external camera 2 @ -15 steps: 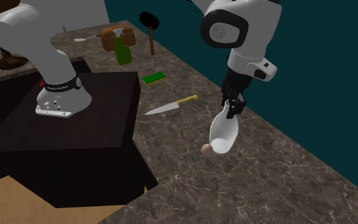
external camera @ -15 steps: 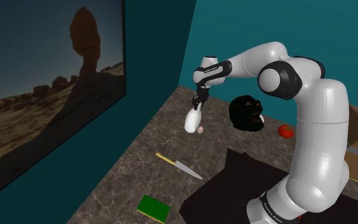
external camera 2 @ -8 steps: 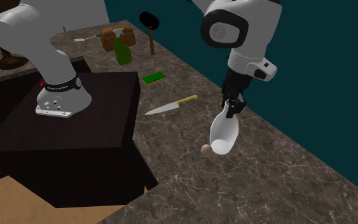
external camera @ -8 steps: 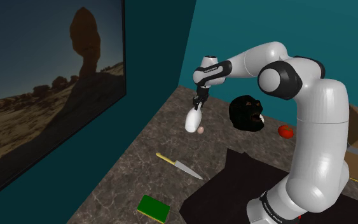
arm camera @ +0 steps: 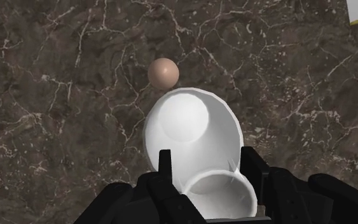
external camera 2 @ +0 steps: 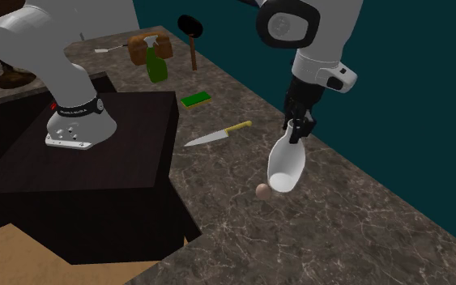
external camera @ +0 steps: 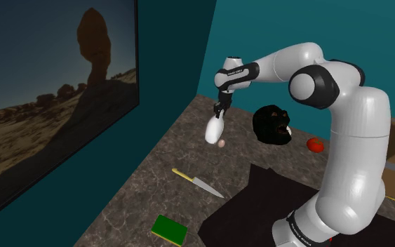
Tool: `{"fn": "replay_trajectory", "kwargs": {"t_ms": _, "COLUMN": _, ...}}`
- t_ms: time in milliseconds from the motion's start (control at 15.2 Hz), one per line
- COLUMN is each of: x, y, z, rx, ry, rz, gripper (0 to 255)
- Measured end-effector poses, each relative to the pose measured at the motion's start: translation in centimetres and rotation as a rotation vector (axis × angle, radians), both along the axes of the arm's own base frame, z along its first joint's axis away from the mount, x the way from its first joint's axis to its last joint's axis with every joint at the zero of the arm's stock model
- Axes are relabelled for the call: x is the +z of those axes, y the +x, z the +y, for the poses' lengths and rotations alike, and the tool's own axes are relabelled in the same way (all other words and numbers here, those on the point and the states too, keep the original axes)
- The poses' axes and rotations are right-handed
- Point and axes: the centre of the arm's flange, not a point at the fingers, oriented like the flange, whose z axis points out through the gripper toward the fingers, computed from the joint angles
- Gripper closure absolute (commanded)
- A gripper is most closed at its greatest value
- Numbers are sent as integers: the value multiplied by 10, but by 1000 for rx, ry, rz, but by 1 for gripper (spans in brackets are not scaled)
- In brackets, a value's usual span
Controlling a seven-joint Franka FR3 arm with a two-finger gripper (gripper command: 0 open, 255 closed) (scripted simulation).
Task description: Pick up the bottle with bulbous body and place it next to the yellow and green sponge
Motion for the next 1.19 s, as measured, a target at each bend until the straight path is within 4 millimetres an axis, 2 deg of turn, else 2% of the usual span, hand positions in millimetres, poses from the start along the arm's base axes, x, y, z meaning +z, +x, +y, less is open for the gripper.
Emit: {"fn": "replay_trajectory", "kwargs": {"t_ms": 1188, "x": 95, "y": 1, "z": -1, "rx": 0, "ry": 0, "rz": 0, "gripper": 255}}
